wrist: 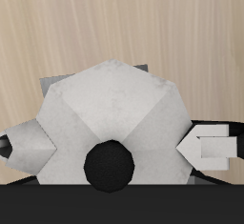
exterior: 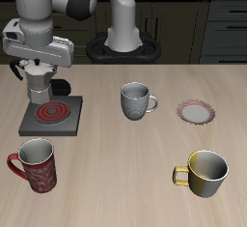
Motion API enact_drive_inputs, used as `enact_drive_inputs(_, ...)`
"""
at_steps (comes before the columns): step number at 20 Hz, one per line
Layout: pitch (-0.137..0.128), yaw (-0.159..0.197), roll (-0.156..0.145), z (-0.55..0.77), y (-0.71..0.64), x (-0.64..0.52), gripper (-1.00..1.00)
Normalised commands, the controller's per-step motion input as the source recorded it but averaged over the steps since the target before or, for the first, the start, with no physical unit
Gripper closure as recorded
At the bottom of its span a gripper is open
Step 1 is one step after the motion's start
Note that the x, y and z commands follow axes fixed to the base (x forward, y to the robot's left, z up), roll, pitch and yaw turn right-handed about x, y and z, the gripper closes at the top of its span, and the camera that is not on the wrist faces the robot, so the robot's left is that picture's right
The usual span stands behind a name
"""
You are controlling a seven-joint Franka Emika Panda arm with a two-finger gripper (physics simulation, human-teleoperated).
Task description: Place the moka pot on the stove
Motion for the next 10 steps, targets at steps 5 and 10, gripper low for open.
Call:
enact_drive_inputs(5,0.031,-0.007,0.008,-0.23,0.07,0.16,1.0)
enact_drive_inputs(10,0.052,-0.027,0.002,-0.25,0.07,0.13,1.0)
